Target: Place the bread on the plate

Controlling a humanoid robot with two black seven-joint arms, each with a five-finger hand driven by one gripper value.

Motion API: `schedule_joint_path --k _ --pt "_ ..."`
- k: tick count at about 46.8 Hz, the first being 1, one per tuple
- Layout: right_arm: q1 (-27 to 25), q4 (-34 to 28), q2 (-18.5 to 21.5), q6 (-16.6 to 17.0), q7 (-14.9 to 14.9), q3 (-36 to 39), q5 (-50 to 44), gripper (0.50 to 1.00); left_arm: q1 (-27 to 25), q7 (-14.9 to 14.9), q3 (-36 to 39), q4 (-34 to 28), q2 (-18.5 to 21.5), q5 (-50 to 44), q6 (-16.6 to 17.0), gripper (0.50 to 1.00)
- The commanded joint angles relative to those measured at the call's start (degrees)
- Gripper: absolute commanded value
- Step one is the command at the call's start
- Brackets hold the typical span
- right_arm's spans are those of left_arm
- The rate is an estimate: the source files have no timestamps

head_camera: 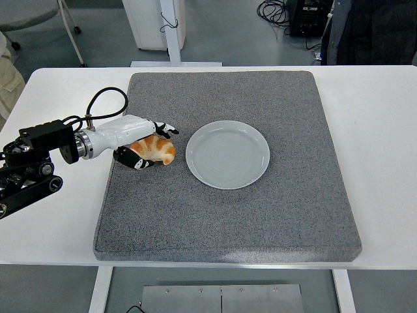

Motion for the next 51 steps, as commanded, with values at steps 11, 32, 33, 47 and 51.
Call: schedule_joint_path --k 11,32,33,47,51 --pt "0.00 0.00 0.00 0.01 0.00 0.00 0.01 1.000 1.03 -1.77 -0.01 0.00 -0.18 -0.41 -0.36 0.790" --pt "0.00 0.00 0.00 0.01 0.00 0.00 -0.07 1.000 1.21 -2.65 -0.27 0.08 -0.01 -0.14 -0.10 0.500" --pt "0.00 0.00 0.00 0.09 0.00 0.00 0.01 1.000 1.13 -2.65 -0.36 0.17 0.08 -0.14 -0.10 0.500" --pt "0.00 0.00 0.00 0.01 0.00 0.00 0.01 1.000 -0.28 -3.61 -0.62 0.08 0.61 -0.14 -0.10 0.500" --pt "0.00 0.00 0.00 0.01 0.00 0.00 0.01 1.000 -1.68 -3.79 -0.62 0.08 0.78 -0.23 -0.10 0.500"
